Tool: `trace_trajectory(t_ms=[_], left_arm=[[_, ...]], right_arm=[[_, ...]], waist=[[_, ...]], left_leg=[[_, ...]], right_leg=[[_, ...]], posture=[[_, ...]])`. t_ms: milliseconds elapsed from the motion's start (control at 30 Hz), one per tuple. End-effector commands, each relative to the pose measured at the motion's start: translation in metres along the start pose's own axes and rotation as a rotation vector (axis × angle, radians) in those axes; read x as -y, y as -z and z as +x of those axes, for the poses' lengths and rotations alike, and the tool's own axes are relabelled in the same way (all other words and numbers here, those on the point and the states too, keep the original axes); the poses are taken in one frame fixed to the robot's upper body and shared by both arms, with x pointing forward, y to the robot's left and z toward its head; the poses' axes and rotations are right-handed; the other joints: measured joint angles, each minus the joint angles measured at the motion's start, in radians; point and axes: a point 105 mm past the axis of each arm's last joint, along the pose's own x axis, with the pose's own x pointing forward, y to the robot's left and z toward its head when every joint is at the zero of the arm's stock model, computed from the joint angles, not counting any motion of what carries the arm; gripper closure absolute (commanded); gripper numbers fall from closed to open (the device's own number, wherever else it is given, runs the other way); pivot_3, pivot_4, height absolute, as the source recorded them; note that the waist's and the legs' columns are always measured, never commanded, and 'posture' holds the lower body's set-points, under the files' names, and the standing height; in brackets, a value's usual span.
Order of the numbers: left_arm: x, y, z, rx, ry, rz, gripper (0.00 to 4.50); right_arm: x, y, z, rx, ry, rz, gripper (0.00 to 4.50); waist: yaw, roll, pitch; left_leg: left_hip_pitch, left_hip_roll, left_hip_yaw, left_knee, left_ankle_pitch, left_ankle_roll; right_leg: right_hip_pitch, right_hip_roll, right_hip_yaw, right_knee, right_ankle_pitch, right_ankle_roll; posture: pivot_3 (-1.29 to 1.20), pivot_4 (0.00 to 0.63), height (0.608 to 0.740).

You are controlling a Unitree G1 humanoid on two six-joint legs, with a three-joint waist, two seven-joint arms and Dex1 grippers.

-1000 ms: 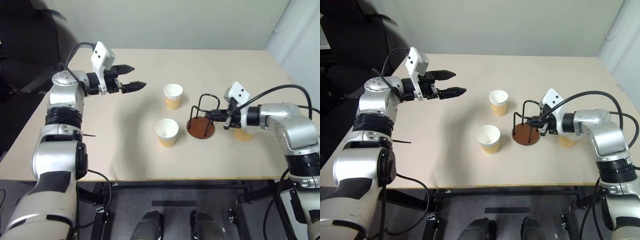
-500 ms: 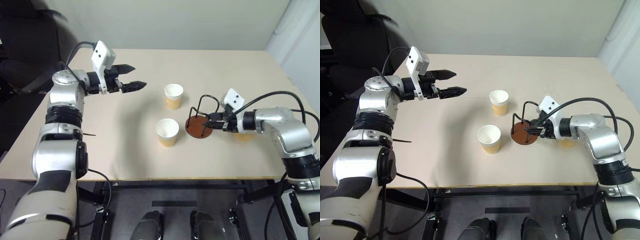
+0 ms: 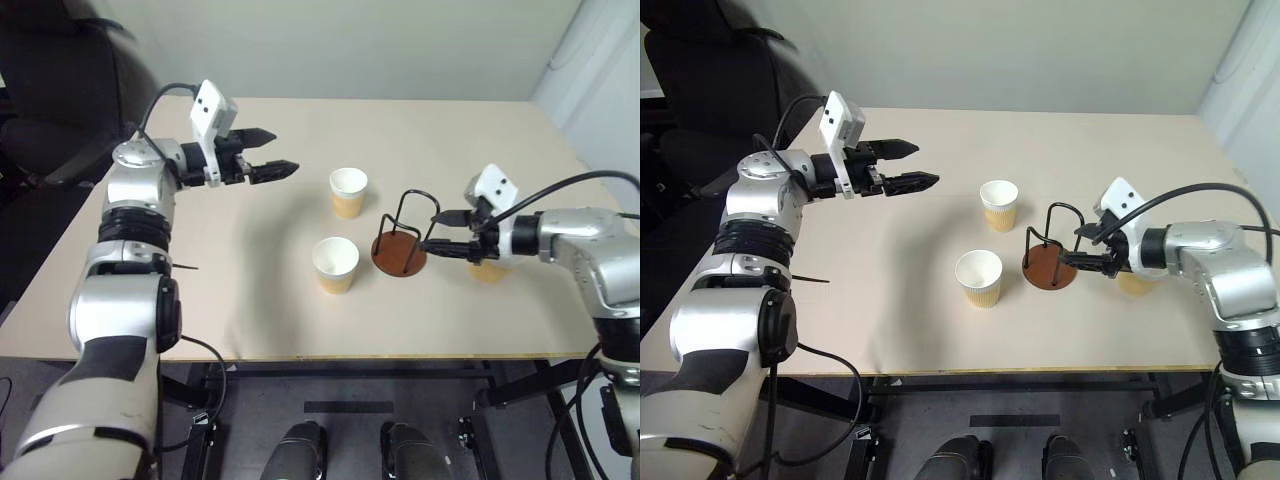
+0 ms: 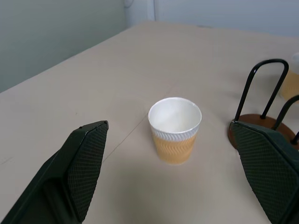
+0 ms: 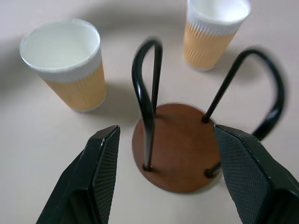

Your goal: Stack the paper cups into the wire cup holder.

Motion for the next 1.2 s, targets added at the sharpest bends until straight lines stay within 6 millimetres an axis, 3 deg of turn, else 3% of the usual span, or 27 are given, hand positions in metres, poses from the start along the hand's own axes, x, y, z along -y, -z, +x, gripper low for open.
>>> trace_trajectory(t_ms=[33, 167, 333, 667, 967, 1200], left_arm=[[0.004, -0.016, 0.006, 0.006, 0.032, 0.061, 0.00], [0.007, -0.011, 0.014, -0.071, 0.043, 0.206, 0.00], [0.013, 0.009, 0.033, -0.301, 0.073, 0.578, 0.00], [0.021, 0.002, 0.066, -0.361, 0.047, 0.976, 0.00], [0.031, 0.011, 0.077, -0.380, 0.097, 1.029, 0.00], [0.038, 0.020, 0.080, -0.362, 0.134, 0.877, 0.00]], right_arm=[[0.001, -0.032, -0.019, 0.090, 0.063, -0.069, 1.33], [0.010, -0.048, -0.028, 0.151, 0.127, -0.073, 1.33], [0.023, -0.054, -0.035, 0.167, 0.190, -0.080, 1.33], [0.026, -0.057, -0.037, 0.174, 0.211, -0.094, 1.33], [0.028, -0.056, -0.040, 0.160, 0.221, -0.099, 1.33], [0.021, -0.074, -0.048, 0.197, 0.158, -0.149, 1.33]], waist=[[-0.002, 0.000, 0.000], [-0.002, 0.000, 0.000], [0.002, 0.000, 0.000], [0.005, -0.001, 0.001], [0.007, -0.001, 0.001], [0.010, -0.001, 0.001]], left_leg=[[0.000, 0.000, 0.000, 0.000, 0.000, 0.000], [0.000, 0.000, 0.000, 0.000, 0.000, 0.000], [0.001, 0.000, -0.001, 0.001, 0.000, 0.001], [0.000, -0.001, 0.001, 0.000, -0.002, 0.002], [0.000, 0.000, 0.001, 0.000, -0.003, 0.001], [-0.001, -0.001, 0.003, 0.001, -0.003, 0.001]], right_leg=[[0.000, 0.000, 0.000, 0.000, 0.000, 0.000], [0.000, 0.000, 0.001, 0.000, 0.000, 0.001], [0.000, 0.000, 0.001, 0.000, 0.001, 0.001], [-0.001, -0.001, 0.002, -0.001, 0.001, 0.003], [-0.002, 0.000, 0.002, 0.000, 0.001, 0.003], [-0.002, 0.001, 0.002, 0.000, 0.001, 0.003]], posture=[[0.00, 0.150, 0.740], [0.00, 0.150, 0.740], [0.00, 0.150, 0.740], [0.00, 0.150, 0.740], [0.00, 0.150, 0.740], [0.00, 0.150, 0.740]])
